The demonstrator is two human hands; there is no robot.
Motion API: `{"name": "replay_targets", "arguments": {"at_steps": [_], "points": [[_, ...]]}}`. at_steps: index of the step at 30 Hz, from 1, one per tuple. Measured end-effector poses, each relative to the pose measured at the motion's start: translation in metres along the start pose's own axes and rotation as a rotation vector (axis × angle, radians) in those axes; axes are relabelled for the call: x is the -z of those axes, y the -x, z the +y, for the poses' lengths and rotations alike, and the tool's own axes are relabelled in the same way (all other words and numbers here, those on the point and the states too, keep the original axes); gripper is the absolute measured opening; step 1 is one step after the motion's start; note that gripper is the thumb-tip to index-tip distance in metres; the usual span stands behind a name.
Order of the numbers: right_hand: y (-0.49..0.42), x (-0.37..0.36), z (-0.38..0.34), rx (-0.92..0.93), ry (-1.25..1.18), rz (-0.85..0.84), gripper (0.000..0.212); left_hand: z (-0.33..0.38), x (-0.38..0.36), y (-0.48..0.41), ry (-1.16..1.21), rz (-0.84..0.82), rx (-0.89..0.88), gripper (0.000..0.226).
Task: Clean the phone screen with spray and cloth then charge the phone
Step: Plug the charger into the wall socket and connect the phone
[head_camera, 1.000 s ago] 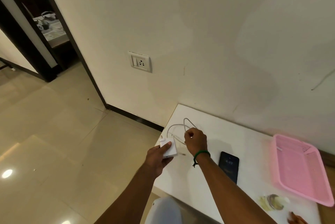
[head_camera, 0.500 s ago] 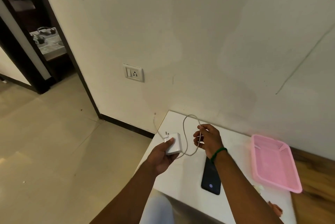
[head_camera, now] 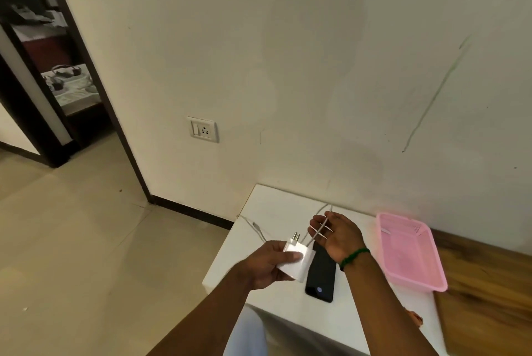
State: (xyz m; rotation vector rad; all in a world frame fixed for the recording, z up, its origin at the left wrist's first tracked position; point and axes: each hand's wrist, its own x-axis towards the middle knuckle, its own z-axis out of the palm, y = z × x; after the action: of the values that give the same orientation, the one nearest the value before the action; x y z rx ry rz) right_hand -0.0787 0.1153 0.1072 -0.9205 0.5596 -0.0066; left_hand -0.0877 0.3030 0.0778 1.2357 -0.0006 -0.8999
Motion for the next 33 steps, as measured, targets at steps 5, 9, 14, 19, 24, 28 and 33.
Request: {"name": "replay_targets", "arguments": {"at_steps": [5, 9, 14, 19, 24, 28, 33], "points": [[0.008, 0.004, -0.010, -0.070, -0.139, 0.023, 0.011, 0.016, -0.006, 0.014, -0.281, -0.031, 0.004, 0.018], [0.012, 0.006, -0.023, -0.072, -0.162, 0.049, 0.009, 0.023, 0.000, 0.024, -0.414, -0.050, 0.004, 0.021], [0.013, 0.016, -0.035, -0.054, -0.185, 0.055, 0.008, 0.031, 0.019, 0.038, -0.466, -0.033, -0.001, 0.023], [0.015, 0.025, -0.040, -0.055, -0.245, 0.064, 0.014, 0.046, 0.047, 0.057, -0.463, -0.008, -0.013, 0.035], [0.011, 0.035, -0.041, -0.051, -0.310, 0.099, 0.016, 0.062, 0.078, 0.077, -0.442, 0.071, -0.013, 0.075], [0.007, 0.045, -0.040, -0.059, -0.330, 0.109, 0.014, 0.073, 0.102, 0.096, -0.359, 0.101, -0.036, 0.056], [0.001, 0.053, -0.036, -0.065, -0.338, 0.129, 0.013, 0.085, 0.122, 0.118, -0.329, 0.149, -0.044, 0.040]]}}
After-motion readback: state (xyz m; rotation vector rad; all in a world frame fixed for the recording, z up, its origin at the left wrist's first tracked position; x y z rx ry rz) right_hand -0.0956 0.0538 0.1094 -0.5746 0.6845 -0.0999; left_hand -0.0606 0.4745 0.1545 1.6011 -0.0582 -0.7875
